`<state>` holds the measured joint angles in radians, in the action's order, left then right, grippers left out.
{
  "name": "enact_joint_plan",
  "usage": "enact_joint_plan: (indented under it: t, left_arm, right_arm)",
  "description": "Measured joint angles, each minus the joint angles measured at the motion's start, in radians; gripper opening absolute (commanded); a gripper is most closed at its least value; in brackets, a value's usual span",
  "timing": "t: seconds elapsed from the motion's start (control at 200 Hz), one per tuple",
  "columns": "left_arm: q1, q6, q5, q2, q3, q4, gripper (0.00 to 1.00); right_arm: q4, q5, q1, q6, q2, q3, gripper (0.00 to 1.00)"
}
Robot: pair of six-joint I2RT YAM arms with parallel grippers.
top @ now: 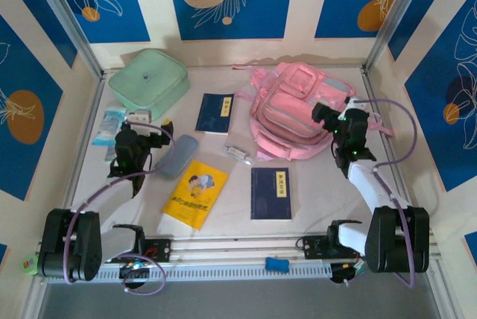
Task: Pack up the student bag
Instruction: Move the student bag to the middle-right of the table.
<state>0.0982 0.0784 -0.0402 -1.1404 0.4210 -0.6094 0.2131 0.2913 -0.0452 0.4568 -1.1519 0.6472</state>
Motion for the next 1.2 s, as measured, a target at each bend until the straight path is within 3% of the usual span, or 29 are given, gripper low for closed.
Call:
enact_joint_plan:
  t: [0.155,0.375,0.66,0.97,1.201]
  left_arm:
    - [-0.001,0.184,0.007,0.040,0.100,0.163,0.99]
    - [-0.008,0.364,0.076,0.013,0.175,0.350,0.99]
    - [0.058,0.502,0.178,0.012,0.181,0.431,0.99]
    - [0.340,0.515,0.185,-0.098,0.288,0.472,1.00]
    - [0.457,0.504,0.170,-0.199,0.358,0.472,1.00]
  right_arm:
    - [-0.183,-0.041,-0.075,0.159,0.019,0.040,0.99]
    - [-0.472,-0.134,-0.078,0.264,0.019,0.072,0.99]
    - [-0.616,-0.330,-0.077,0.311,-0.056,0.084,0.98]
    - [-0.610,-0.406,-0.043,0.305,-0.201,0.111,0.76]
    - [-0.550,-0.425,0.006,0.319,-0.309,0.173,0.53]
